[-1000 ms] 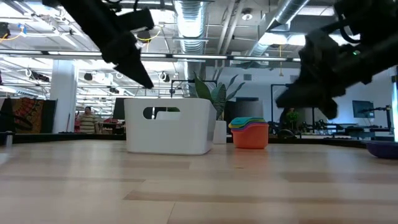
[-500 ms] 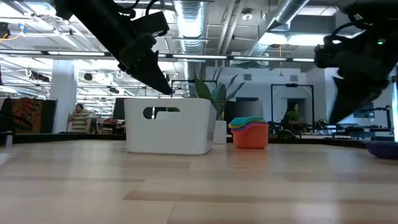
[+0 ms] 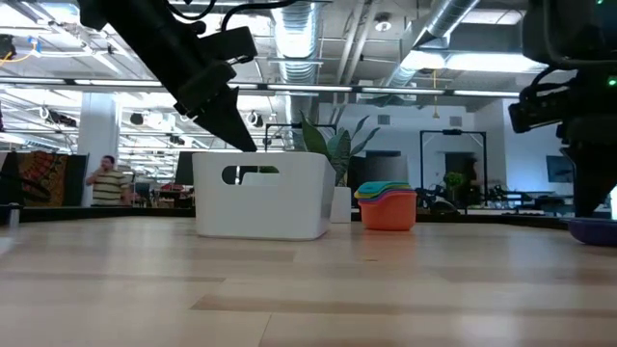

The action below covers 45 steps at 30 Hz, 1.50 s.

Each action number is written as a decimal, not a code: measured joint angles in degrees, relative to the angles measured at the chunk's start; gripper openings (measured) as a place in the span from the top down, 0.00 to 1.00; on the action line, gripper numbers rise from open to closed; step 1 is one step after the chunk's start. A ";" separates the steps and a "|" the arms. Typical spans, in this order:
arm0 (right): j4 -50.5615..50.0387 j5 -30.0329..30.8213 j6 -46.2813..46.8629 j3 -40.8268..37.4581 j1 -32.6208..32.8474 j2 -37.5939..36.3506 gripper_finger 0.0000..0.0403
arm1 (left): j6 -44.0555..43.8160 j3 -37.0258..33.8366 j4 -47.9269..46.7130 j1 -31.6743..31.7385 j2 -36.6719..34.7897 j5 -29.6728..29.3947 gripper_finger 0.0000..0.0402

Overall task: Nest measuring cups in basket
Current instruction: Stack the dark blue measuring cup on top of the light blue measuring cup

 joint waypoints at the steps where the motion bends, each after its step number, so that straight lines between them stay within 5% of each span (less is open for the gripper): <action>1: 0.13 -0.70 -0.87 0.00 -0.30 0.06 0.61 | 0.02 0.00 -0.01 0.00 0.00 0.00 0.65; 12: 1.56 -5.31 -4.23 -0.07 -2.25 6.62 0.65 | -0.63 0.00 -2.87 0.00 0.00 -0.28 0.65; 21: 14.67 -7.61 -1.22 0.89 -3.12 6.90 0.96 | -0.63 0.00 -3.23 0.02 0.00 -1.93 0.65; 26: 21.15 -4.50 -1.40 4.80 -6.22 2.79 0.94 | -0.68 0.00 -3.09 0.02 0.00 -3.10 0.65; 34: 30.93 11.53 -2.02 9.99 -20.95 -3.45 0.95 | -0.45 0.00 -2.87 0.07 0.00 -3.61 0.65; 45: 37.64 0.30 0.52 9.70 -31.19 5.75 0.92 | -0.61 -0.02 -4.52 -0.02 0.00 -6.12 0.65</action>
